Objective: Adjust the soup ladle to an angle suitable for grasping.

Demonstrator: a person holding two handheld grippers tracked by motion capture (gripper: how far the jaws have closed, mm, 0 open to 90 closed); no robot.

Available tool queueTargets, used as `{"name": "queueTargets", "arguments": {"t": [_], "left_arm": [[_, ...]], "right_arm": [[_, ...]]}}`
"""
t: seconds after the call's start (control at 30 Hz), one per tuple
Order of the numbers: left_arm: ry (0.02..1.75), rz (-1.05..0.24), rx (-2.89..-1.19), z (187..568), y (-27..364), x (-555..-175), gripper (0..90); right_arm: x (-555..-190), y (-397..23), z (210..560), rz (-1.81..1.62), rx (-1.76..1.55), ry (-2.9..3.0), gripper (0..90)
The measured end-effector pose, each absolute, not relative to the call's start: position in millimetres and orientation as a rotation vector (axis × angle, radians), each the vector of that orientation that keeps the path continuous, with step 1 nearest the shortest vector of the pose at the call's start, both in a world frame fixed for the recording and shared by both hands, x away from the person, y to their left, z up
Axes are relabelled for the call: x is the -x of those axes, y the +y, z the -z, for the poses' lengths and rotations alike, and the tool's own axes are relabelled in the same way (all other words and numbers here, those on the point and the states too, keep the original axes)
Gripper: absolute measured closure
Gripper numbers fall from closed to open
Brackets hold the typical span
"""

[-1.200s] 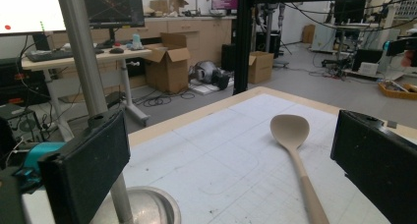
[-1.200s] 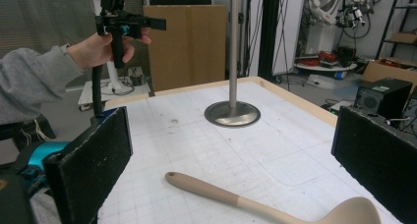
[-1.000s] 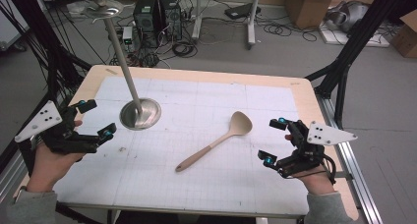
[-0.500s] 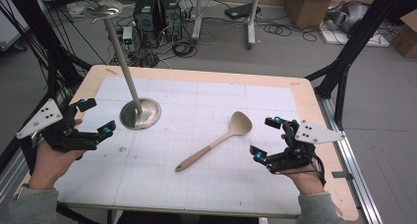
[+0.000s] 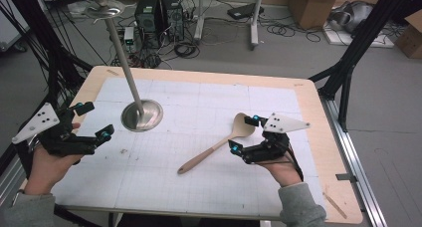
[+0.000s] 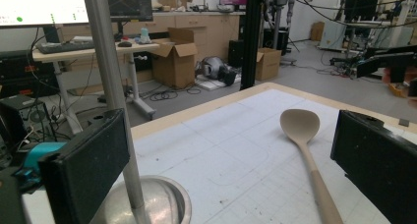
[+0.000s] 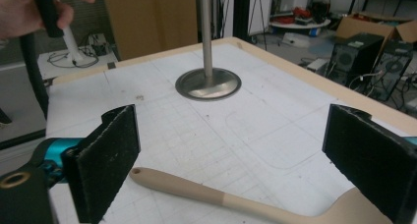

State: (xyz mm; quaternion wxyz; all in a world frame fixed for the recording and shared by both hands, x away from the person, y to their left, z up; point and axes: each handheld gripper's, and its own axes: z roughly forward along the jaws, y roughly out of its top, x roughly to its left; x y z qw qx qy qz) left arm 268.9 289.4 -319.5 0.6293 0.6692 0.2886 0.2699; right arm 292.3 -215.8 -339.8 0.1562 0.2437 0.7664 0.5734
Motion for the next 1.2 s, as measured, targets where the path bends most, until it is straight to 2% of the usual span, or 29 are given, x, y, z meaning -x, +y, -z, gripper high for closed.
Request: {"name": "queueTargets", "arguments": {"t": [0.03,0.1,0.13,0.17,0.2,0.23,0.33,0.47,0.67,0.8,1.2], "left_arm": [[0.659,-0.619,-1.534,319.6,289.5,-268.6,1.9],[0.664,-0.620,-1.534,319.7,289.8,-268.1,1.9],[0.665,-0.621,-1.536,319.8,290.4,-268.0,1.9],[0.665,-0.621,-1.536,319.8,290.4,-268.0,1.9],[0.670,-0.621,-1.532,320.1,290.8,-267.9,1.9],[0.670,-0.621,-1.532,320.1,290.8,-267.9,1.9],[0.673,-0.623,-1.532,319.9,292.1,-267.3,1.9],[0.677,-0.625,-1.525,319.6,294.1,-266.8,1.8],[0.679,-0.623,-1.527,320.0,295.3,-265.8,1.9],[0.681,-0.624,-1.524,319.9,295.8,-265.2,1.9],[0.695,-0.624,-1.532,322.9,297.9,-262.2,1.9]], "right_arm": [[-293.5,-214.6,341.4,-1.631,-0.697,2.191,18.0],[-295.4,-211.1,345.8,-1.617,-0.701,2.175,24.6],[-298.9,-208.1,350.8,-1.602,-0.738,2.176,35.3],[-298.9,-208.1,350.8,-1.602,-0.738,2.176,35.3],[-301.9,-205.0,355.0,-1.574,-0.760,2.179,44.1],[-301.9,-205.0,355.0,-1.574,-0.760,2.179,44.1],[-306.0,-200.1,360.9,-1.537,-0.764,2.181,56.8],[-312.5,-195.5,368.0,-1.513,-0.795,2.193,63.4],[-324.5,-190.7,381.5,-1.497,-0.841,2.241,82.8],[-328.6,-188.3,385.6,-1.491,-0.841,2.258,89.2],[-349.1,-171.1,416.2,-1.368,-0.935,2.384,89.4]]}}
